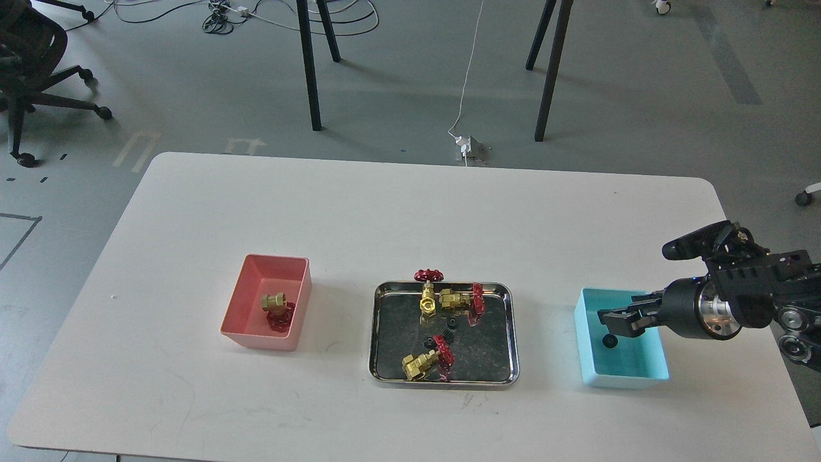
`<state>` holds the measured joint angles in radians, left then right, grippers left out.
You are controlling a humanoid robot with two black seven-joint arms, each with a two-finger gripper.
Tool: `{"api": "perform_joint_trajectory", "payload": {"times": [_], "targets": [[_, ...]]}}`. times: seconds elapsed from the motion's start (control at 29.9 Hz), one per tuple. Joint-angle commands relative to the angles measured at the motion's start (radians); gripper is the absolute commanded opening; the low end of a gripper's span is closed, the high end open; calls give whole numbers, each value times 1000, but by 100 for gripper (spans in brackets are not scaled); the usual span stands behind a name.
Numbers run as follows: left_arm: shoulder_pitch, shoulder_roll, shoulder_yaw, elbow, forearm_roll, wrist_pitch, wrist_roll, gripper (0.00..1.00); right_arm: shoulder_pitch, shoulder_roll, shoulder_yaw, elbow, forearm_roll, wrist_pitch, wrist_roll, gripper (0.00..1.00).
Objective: Place valve in pink box and gear in blue box
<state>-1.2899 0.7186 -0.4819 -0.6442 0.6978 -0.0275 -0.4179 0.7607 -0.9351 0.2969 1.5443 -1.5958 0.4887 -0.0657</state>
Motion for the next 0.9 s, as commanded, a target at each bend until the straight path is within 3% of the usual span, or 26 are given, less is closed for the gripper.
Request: {"api": "perform_joint_trajectory", "payload": {"times": [0.0,0.17,0.3,0.57,0.64,0.74,0.8,0.87], "targets": [[-2,-2,0,0,2,0,7,99,12,7,193,-3,166,0,-5,94],[-3,-40,0,0,2,0,17,99,15,105,491,-137,378,0,-26,93],[-14,-111,5,-2,8,8,79,99,60,205,622,-361,485,-13,-40,92],[-15,-173,8,-9,9,14,183,99,333,436,607,-944,809,-378,-26,92],[-22,-173,6,-12,9,14,185,99,374,519,607,-1068,821,-456,0,92],[-29,-171,8,-12,9,11,185,99,387,607,604,-1168,820,-544,120,92],[-31,-169,6,-12,9,9,185,99,388,640,602,-1190,820,-576,173,93],[-31,-169,6,-12,9,12,185,99,388,662,593,-1176,827,-604,185,99]]}}
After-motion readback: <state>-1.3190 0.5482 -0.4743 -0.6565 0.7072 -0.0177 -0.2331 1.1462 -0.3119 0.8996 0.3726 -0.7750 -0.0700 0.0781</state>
